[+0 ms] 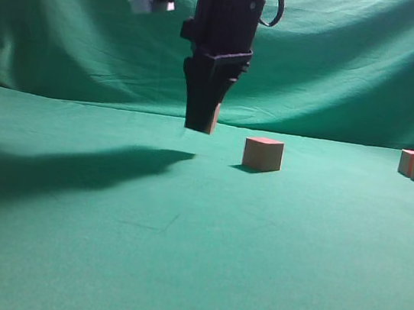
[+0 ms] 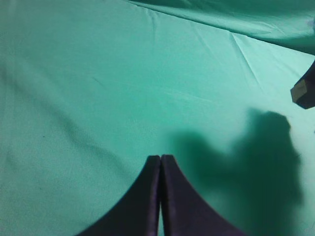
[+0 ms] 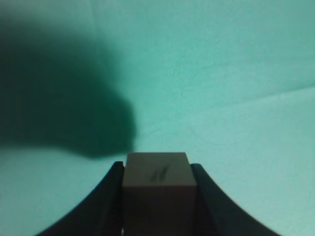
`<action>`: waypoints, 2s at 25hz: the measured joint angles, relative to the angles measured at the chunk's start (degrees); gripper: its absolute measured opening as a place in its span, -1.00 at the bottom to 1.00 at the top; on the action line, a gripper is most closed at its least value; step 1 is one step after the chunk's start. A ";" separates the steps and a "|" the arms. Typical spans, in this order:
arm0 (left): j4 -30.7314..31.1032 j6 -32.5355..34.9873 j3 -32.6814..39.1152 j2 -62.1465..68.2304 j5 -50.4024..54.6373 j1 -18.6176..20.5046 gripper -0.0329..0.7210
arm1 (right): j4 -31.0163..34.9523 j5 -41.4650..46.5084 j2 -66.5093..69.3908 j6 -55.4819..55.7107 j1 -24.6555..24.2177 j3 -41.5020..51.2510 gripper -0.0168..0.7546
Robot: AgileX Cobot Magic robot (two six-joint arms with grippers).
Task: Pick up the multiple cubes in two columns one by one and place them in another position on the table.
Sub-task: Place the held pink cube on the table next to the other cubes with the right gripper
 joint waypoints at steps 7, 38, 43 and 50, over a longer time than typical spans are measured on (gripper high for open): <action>0.00 0.00 0.00 0.00 0.00 0.00 -0.91 | -3.31 -0.14 1.78 4.96 0.00 0.00 -0.26; 0.00 0.00 0.00 0.00 0.00 0.00 -0.91 | -7.88 0.80 3.75 9.29 0.00 -0.15 -0.26; 0.00 0.00 0.00 0.00 0.00 0.00 -0.91 | -7.88 0.80 3.75 9.42 0.00 -0.15 -0.26; 0.00 0.00 0.00 0.00 0.00 0.00 -0.91 | -9.16 0.02 3.87 9.67 0.00 -0.56 0.48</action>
